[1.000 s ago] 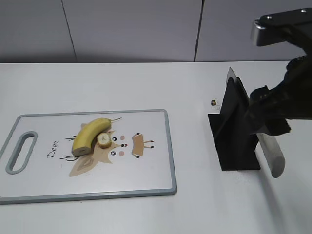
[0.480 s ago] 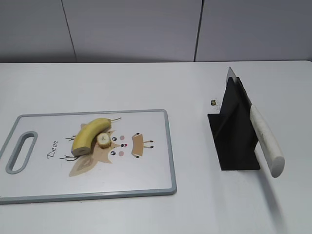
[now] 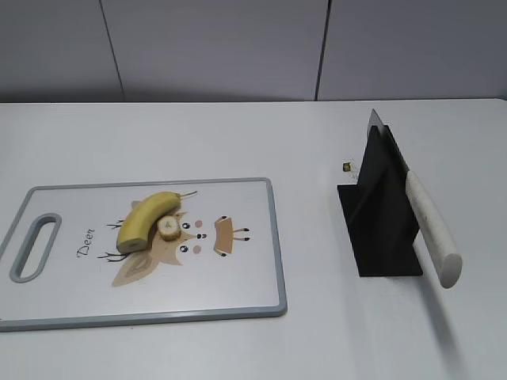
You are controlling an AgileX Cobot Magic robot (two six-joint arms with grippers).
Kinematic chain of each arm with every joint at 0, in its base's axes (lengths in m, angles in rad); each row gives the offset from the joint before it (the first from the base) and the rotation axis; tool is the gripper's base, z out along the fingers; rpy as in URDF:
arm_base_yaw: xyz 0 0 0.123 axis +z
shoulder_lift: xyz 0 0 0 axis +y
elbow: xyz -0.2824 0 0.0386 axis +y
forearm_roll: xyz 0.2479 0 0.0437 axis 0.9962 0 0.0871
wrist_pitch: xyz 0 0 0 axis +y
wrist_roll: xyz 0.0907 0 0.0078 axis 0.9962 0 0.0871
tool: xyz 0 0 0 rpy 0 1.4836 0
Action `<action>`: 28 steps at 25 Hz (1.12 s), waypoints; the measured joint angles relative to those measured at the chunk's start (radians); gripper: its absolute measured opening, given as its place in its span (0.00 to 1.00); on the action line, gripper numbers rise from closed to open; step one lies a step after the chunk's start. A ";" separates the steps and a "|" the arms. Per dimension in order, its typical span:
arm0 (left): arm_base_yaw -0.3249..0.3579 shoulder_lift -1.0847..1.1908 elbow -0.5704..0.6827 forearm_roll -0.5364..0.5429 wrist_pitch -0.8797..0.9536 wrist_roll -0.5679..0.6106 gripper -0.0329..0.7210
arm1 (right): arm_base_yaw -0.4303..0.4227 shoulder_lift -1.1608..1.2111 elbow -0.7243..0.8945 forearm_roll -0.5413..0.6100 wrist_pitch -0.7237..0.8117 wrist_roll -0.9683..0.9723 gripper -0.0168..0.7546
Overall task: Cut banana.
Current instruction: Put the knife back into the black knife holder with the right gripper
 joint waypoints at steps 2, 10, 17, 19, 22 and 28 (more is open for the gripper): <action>0.000 0.000 0.000 0.000 0.000 0.000 0.75 | 0.000 -0.031 0.010 0.004 0.007 0.001 0.79; 0.000 0.000 0.000 0.000 0.000 0.000 0.69 | 0.000 -0.109 0.016 0.004 0.007 0.004 0.79; 0.001 0.000 0.001 0.002 0.000 0.000 0.68 | -0.009 -0.177 0.016 0.015 0.009 0.004 0.79; 0.001 0.000 0.001 0.003 0.000 0.000 0.68 | -0.032 -0.177 0.016 0.023 0.009 0.004 0.79; 0.001 0.000 0.001 0.003 0.000 0.000 0.68 | -0.102 -0.177 0.016 0.026 0.009 0.004 0.79; 0.001 0.000 0.001 0.003 0.000 0.000 0.68 | -0.337 -0.177 0.016 0.030 0.009 0.005 0.79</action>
